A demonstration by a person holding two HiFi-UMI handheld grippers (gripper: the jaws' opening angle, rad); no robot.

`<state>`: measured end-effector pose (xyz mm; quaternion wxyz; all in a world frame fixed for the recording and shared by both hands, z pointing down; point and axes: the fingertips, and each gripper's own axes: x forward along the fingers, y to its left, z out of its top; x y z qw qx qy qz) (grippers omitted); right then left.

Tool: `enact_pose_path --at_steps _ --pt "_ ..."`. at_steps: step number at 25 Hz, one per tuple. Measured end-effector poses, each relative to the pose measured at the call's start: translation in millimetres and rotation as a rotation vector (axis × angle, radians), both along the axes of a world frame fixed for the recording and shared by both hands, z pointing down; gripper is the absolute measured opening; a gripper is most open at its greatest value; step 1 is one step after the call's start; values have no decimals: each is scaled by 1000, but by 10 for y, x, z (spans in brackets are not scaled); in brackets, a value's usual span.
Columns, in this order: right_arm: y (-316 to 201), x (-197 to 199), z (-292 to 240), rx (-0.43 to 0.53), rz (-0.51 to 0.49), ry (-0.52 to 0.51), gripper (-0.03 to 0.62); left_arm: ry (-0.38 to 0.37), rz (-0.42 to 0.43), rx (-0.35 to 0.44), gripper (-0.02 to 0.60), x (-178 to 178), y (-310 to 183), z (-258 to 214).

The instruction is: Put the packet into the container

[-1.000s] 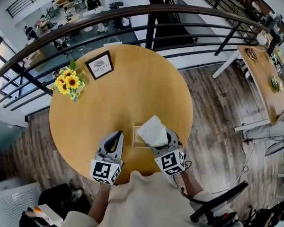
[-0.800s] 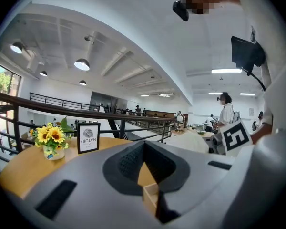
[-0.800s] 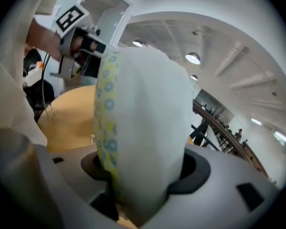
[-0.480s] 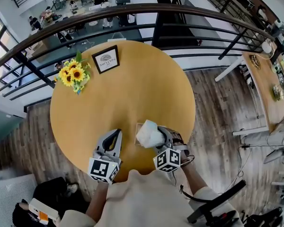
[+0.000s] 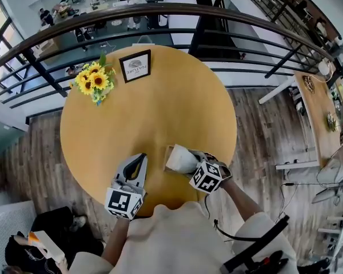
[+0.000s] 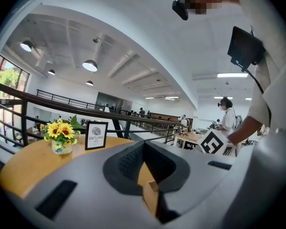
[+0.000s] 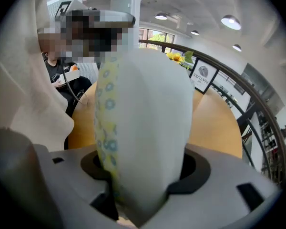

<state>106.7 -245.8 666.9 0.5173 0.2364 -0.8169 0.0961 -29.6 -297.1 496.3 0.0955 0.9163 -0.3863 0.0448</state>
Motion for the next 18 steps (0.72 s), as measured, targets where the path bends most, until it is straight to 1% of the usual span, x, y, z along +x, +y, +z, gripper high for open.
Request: enact_pose_path --at_steps 2,5,11,13,16,18 --pt "30 0 77 -36 -52 35 303 6 -12 0 5 -41 0 -1" --pt "34 -4 184 -102 -102 59 304 12 -28 5 5 -98 -25 -7" --pt "0 1 309 -242 -127 61 304 12 -74 9 5 -279 -68 -18" --pt "-17 46 331 -256 -138 74 304 10 -82 12 5 -306 -71 -31" --pt "-57 109 364 -249 -156 108 304 8 -83 12 5 -330 -60 -43" --pt "-29 119 405 -260 -188 141 304 6 -81 10 5 -334 -53 -46"
